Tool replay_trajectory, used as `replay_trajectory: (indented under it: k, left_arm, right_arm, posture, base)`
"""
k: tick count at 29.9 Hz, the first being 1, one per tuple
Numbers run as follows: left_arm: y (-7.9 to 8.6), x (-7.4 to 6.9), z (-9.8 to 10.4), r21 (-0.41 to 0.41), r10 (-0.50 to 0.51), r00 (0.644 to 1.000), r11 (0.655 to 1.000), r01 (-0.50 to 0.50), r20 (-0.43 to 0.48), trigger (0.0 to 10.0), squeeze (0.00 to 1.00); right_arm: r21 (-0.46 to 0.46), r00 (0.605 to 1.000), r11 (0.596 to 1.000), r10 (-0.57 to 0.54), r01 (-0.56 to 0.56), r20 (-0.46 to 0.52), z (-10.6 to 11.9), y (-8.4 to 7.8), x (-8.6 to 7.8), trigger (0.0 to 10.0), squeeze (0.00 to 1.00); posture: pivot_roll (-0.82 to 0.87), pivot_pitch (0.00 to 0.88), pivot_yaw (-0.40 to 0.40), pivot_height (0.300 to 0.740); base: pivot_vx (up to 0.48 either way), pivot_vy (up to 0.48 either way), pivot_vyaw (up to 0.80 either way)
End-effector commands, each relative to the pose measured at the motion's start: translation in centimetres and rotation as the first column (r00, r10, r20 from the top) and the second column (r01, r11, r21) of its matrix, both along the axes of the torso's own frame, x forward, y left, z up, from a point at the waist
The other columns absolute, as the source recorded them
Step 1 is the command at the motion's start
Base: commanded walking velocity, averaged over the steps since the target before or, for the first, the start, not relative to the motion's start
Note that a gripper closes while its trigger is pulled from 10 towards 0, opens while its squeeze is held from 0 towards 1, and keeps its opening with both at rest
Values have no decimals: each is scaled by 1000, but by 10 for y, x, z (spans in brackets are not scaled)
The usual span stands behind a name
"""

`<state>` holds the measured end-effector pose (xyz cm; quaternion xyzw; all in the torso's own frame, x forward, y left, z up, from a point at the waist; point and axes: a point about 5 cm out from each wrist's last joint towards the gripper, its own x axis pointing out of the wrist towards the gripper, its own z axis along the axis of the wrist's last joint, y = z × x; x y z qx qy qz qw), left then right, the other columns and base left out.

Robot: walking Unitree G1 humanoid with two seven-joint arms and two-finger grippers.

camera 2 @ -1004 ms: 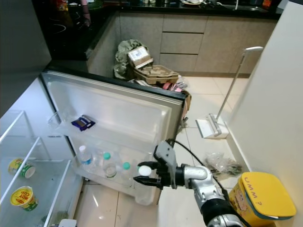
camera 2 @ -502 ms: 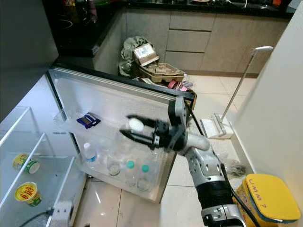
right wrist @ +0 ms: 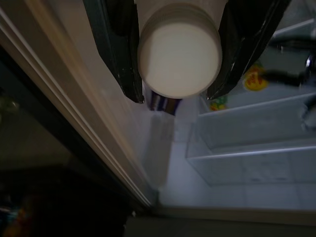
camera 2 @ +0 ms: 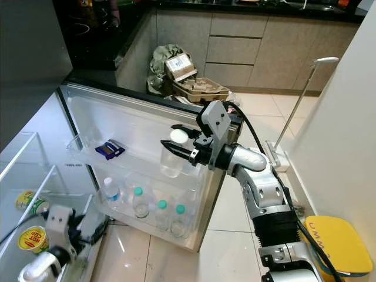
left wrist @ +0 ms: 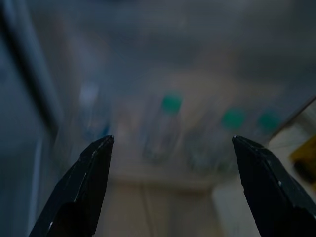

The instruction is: Restocking fridge

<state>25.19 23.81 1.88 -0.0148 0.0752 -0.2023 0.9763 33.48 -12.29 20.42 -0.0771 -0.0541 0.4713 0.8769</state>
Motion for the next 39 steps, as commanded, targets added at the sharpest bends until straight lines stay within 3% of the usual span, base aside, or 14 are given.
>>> replay_trajectory:
  k: [1,2,3,6,12,22,24,26,28,33,39]
  left_arm:
    - [2,4,10,-3,-50,997,999,50,52,10000,0]
    - [0,9,19,-8,-110,990,994,111,87,10000,0]
    - [0,9,19,-8,-110,990,994,111,87,10000,0]
    - [-3,11,37,-15,-277,951,960,281,138,10000,0]
    - [2,-2,43,-21,-426,897,902,431,117,10000,0]
    - [-2,-2,58,-29,-474,866,875,484,163,10000,0]
    - [-3,-2,57,-39,-471,868,875,482,159,10000,0]
    - [-5,-4,54,-52,-470,869,875,482,151,10000,0]
    - [-5,-4,54,-59,-470,870,874,482,150,10000,0]
    - [-6,-7,54,-67,-479,866,868,492,145,10000,0]
    - [-9,-6,56,-68,-490,859,861,503,149,10000,0]
  right_arm:
    - [-32,1000,999,-15,14,-12,0,0,2,10000,0]
    - [-51,999,998,-42,41,-24,-2,-1,3,10000,0]
    - [-51,999,998,-42,41,-24,-2,-1,3,10000,0]
    - [-72,991,990,-126,122,-50,-6,-5,10,10000,0]
    - [-51,983,985,-170,167,-63,-13,-1,15,10000,0]
    - [41,980,980,-194,196,-36,-8,22,21,10000,0]
    - [18,969,969,-245,245,-26,-12,24,25,10000,0]
    - [-81,947,944,-321,321,5,-24,21,30,10000,0]
    - [-116,937,930,-348,348,18,-28,19,32,10000,0]
    - [-128,903,894,-428,429,34,-32,18,35,10000,0]
    - [-113,908,902,-419,417,13,-37,25,34,10000,0]
  posture:
    - [-82,0,-53,740]
    - [-83,0,-54,740]
    - [-83,0,-54,740]
    - [-87,0,-54,740]
    - [-83,0,-60,740]
    - [-81,0,-66,740]
    - [-79,0,-66,740]
    - [-75,0,-68,740]
    - [-74,0,-68,740]
    - [-74,0,-64,740]
    - [-77,0,-60,740]
  base:
    - [0,0,0]
    - [0,0,0]
    - [0,0,0]
    - [0,0,0]
    - [0,0,0]
    - [0,0,0]
    - [0,0,0]
    - [0,0,0]
    - [0,0,0]
    - [0,0,0]
    - [0,0,0]
